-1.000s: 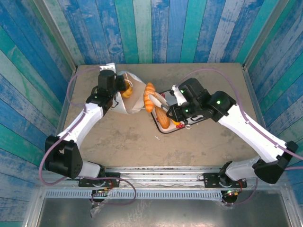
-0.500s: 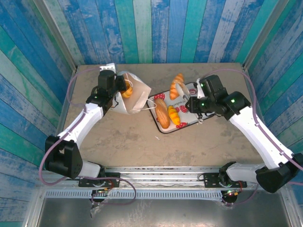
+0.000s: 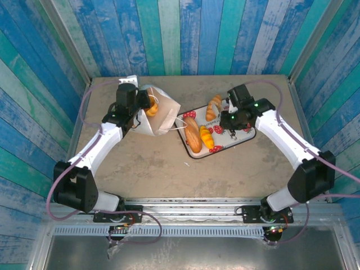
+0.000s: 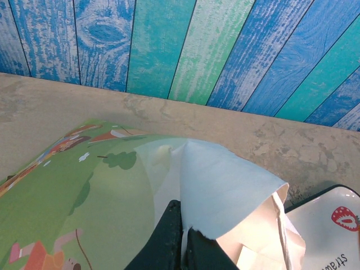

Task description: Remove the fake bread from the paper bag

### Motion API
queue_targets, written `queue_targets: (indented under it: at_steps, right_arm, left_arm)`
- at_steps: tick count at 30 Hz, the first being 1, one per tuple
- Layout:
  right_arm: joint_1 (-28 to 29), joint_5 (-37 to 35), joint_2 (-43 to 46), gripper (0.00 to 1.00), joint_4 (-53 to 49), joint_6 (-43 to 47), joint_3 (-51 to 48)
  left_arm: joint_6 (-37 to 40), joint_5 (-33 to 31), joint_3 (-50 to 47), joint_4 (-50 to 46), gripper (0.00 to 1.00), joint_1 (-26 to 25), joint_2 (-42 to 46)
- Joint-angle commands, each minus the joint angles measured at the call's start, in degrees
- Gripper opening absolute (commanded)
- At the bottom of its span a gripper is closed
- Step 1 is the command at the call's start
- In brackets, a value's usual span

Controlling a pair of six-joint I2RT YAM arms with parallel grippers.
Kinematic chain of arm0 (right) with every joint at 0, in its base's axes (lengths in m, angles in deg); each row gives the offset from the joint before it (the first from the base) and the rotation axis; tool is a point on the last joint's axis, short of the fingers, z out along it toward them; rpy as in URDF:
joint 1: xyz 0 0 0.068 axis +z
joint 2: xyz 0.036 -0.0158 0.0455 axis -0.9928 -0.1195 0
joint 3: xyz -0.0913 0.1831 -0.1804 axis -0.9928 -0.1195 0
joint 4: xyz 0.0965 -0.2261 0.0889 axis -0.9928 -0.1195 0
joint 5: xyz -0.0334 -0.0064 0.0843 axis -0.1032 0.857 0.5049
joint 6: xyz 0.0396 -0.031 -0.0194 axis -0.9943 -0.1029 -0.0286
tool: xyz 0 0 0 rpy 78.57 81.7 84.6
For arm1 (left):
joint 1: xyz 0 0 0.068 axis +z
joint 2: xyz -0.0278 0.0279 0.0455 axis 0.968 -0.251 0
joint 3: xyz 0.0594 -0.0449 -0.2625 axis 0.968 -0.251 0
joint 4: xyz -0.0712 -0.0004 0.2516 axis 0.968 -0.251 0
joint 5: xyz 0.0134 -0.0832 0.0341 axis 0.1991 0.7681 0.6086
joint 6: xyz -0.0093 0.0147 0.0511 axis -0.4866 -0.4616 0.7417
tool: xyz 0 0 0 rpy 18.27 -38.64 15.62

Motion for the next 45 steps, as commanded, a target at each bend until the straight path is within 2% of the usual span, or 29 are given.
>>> queue_targets:
  at_steps: [1,18,30,39,45]
  right_arm:
    - [-0.1,-1.3,-1.9,0.19,2.7,0.8,1.8]
    - [0.8,1.9,-10.6,0.24,9.0,-4.6,2.9]
    - [3.0,2.2,-10.4,0.33,10.1,-7.5,0.1]
    - [3.7,0.3,-7.9,0.34,9.3,-8.8,-2.3]
    - [4.3,0.6,-8.8,0.43,10.0,-8.9,-2.8]
  left_arm:
    - [-0.7,1.1,-0.4,3.1,0.07,0.1,3.3]
    - [-0.5,1.6,-1.3,3.2,0.07,0.1,3.9]
    - [-1.3,3.3,-1.9,4.2,0.07,0.0,3.5]
    - [-1.6,3.9,-2.1,4.3,0.07,0.0,3.9]
    - [-1.7,4.2,-2.0,4.5,0.07,0.0,3.8]
